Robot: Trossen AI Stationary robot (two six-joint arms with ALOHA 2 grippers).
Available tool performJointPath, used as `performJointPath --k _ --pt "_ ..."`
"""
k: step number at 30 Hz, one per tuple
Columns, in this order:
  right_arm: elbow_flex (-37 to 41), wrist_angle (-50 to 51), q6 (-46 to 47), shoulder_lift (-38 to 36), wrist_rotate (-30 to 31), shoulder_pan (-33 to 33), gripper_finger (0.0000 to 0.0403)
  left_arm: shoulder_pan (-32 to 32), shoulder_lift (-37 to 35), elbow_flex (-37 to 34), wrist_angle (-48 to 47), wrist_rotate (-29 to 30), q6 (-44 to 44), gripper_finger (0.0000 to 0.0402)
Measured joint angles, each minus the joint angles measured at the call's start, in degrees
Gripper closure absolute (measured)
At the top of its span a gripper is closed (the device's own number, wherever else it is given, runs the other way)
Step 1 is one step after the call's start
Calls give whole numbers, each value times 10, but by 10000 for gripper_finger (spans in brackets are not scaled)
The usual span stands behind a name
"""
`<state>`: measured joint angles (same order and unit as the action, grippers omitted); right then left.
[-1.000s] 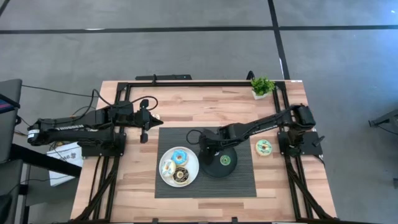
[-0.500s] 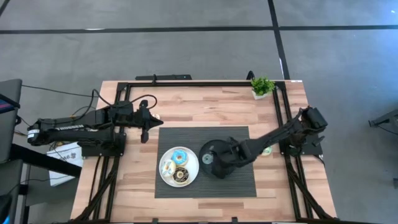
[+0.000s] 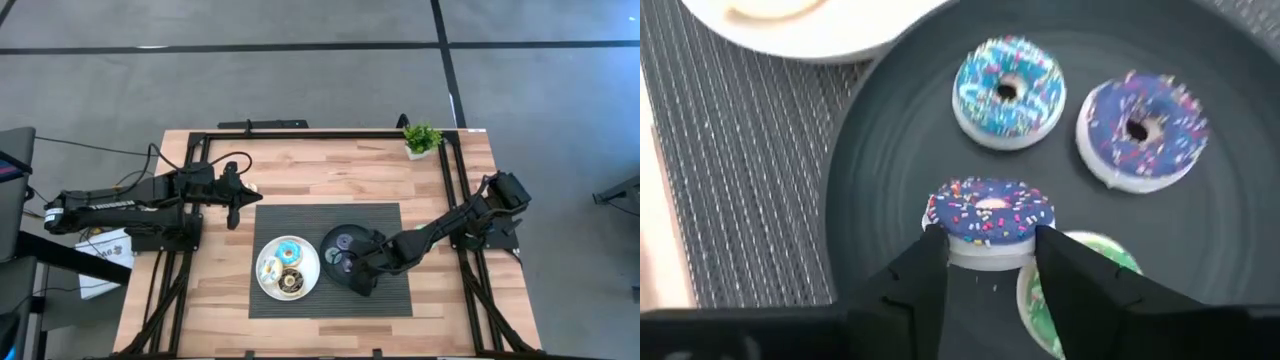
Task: Pick & Place donuts
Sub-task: Adjust the small purple donut on the black plate, then put the big green donut on the white plate
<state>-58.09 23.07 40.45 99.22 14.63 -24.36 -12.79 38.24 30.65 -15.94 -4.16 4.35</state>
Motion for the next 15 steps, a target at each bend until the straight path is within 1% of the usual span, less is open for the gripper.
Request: performJointPath --k 9,11,15 --pt "5 47 6 -10 -61 9 151 0 0 0 0 0 11 401" --pt "4 57 16 -22 -72 12 135 0 0 0 0 0 8 401" --pt "3 75 17 -60 -71 20 116 0 0 0 0 0 8 401"
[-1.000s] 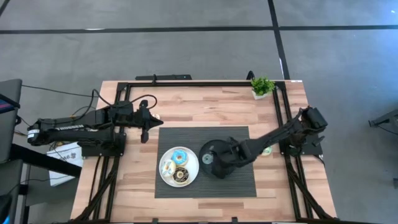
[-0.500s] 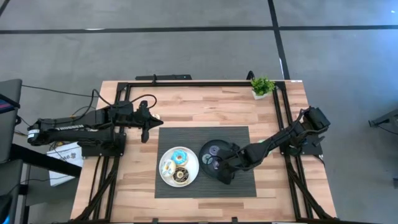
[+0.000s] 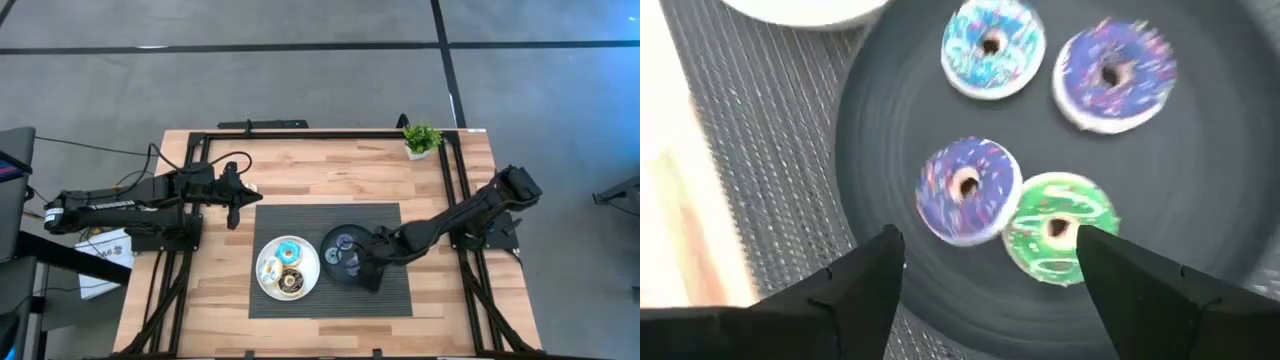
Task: Pick & Place donuts
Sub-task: Put the big green donut on the white plate
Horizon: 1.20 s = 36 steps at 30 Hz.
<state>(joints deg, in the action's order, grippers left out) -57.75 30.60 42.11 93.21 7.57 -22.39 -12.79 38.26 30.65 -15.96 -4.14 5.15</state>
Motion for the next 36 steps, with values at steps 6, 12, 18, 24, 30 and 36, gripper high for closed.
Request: performJointPath --k 6,12,18,24,30,36 --pt "0 37 -1 -57 41 12 111 0 0 0 2 0 1 401" --pt "0 84 15 -77 57 26 111 0 0 0 3 0 2 401" --pt "0 136 39 -36 44 33 133 0 0 0 3 0 2 401" --pt "0 145 26 -44 10 22 235 0 0 0 5 0 2 401" --pt "0 146 -17 -97 -7 24 388 0 0 0 5 0 2 401" --pt "0 144 12 -127 -41 54 363 0 0 0 5 4 2 401"
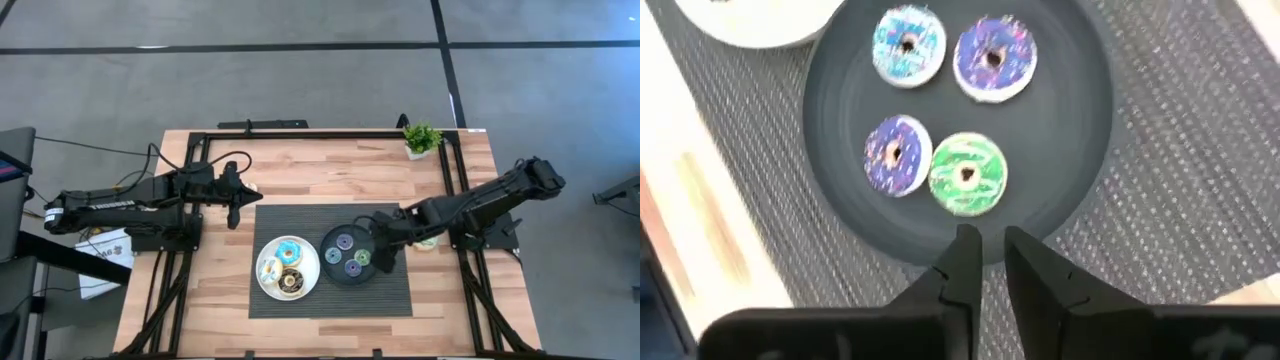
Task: Pick & Place donuts
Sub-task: Put the big green donut on the white plate
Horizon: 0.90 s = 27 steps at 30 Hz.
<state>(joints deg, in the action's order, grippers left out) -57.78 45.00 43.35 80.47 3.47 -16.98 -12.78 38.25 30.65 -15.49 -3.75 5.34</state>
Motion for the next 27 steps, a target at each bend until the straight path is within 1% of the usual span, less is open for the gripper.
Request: performJointPath --k 5,7,10,13,17,20,22,27 --pt "0 -12 21 11 -5 17 360 0 0 0 0 0 -23 401" --pt "0 -11 21 11 -22 22 370 0 0 0 0 0 -38 401" --pt "0 -18 15 5 -49 26 394 0 0 0 2 1 -57 401" --pt "0 -40 10 -7 -51 24 398 0 0 0 11 2 -59 401" --pt "25 -87 3 -26 -62 34 401 0 3 0 20 4 -59 397" --pt "47 -88 15 -43 -73 44 402 0 5 0 23 4 -61 387" --pt "59 -67 28 -59 -78 50 402 0 10 0 21 3 -61 380" --pt "59 54 47 -109 -75 62 402 0 13 0 21 3 -48 366"
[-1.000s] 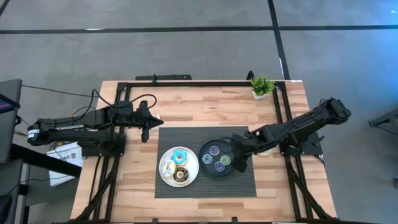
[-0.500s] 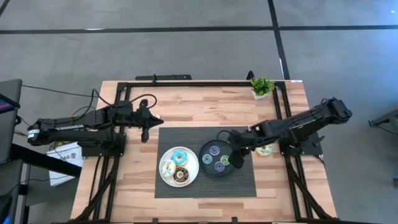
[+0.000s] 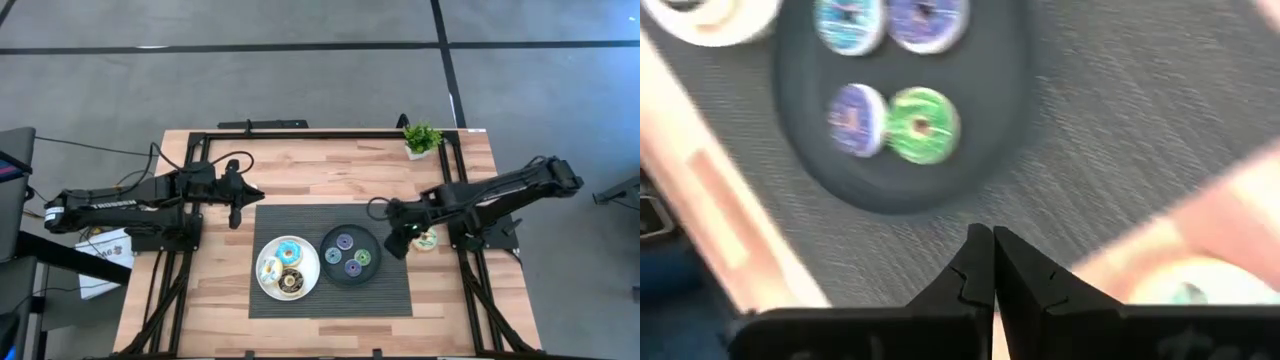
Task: Pick & Place donuts
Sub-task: Put the big green donut on the white plate
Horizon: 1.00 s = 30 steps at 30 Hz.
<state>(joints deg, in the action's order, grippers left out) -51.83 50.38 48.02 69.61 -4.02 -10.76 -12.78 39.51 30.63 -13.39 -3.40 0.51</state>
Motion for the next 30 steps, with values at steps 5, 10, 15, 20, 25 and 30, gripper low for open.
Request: performJointPath --k 5,10,15,20,25,30 --pt "0 166 4 -37 74 13 396 0 0 0 0 22 1 353" --pt "0 243 -86 -40 85 35 367 0 0 0 0 22 2 343" --pt "7 253 -197 -32 88 66 312 0 0 0 0 22 2 342" --pt "75 230 -277 -33 86 94 249 0 0 0 -2 23 -2 342" --pt "127 181 -320 -33 81 102 190 0 0 0 -1 23 15 342" --pt "122 168 -335 -33 80 100 156 0 0 0 -1 23 38 342"
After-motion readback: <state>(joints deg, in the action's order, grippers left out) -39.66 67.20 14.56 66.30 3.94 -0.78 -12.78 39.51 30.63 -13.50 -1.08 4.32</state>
